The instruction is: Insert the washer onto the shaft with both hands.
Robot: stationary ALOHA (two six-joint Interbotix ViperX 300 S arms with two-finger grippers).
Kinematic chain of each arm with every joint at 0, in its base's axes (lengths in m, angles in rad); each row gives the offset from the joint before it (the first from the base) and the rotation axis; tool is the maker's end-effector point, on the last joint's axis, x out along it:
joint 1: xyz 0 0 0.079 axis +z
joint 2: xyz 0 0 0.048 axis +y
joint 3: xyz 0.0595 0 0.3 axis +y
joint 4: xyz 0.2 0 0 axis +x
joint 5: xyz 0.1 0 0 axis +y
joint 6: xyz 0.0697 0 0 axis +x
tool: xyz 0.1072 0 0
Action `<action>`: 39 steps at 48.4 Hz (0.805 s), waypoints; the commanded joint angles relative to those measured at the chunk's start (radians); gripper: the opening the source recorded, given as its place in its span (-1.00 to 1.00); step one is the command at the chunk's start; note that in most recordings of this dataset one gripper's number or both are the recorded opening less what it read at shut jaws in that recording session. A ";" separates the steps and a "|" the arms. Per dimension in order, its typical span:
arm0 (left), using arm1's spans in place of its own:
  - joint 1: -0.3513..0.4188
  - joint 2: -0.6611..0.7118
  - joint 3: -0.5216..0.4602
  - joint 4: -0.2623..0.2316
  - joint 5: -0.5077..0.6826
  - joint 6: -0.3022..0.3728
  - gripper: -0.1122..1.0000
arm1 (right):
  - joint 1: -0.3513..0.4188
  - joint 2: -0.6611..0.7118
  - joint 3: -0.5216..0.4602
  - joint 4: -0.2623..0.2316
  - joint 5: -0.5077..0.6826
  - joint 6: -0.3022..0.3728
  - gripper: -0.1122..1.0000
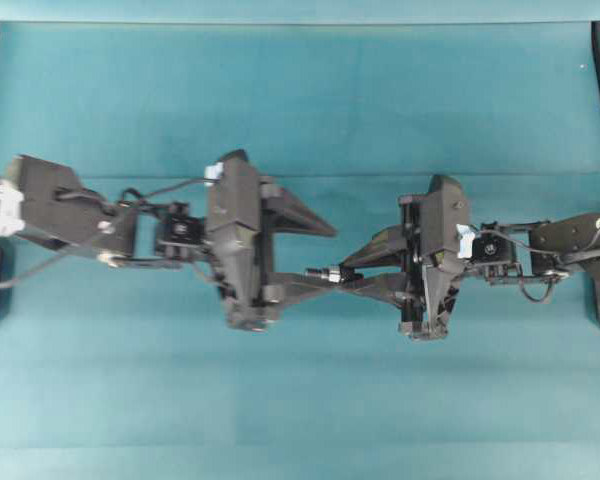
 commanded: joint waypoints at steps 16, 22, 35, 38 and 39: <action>0.005 -0.190 0.133 0.000 0.161 0.003 0.76 | 0.000 -0.018 -0.005 0.003 -0.023 0.009 -0.79; 0.003 -0.222 0.173 0.002 0.183 0.006 0.76 | 0.000 -0.018 -0.005 0.003 -0.023 0.009 -0.79; 0.005 -0.242 0.195 0.000 0.193 0.006 0.76 | 0.000 -0.017 -0.008 0.003 -0.023 0.009 -0.79; 0.005 -0.241 0.195 0.000 0.193 0.006 0.76 | 0.000 -0.017 -0.009 0.003 -0.023 0.009 -0.79; 0.005 -0.241 0.193 0.002 0.193 0.008 0.76 | 0.000 -0.014 -0.009 0.003 -0.023 0.009 -0.79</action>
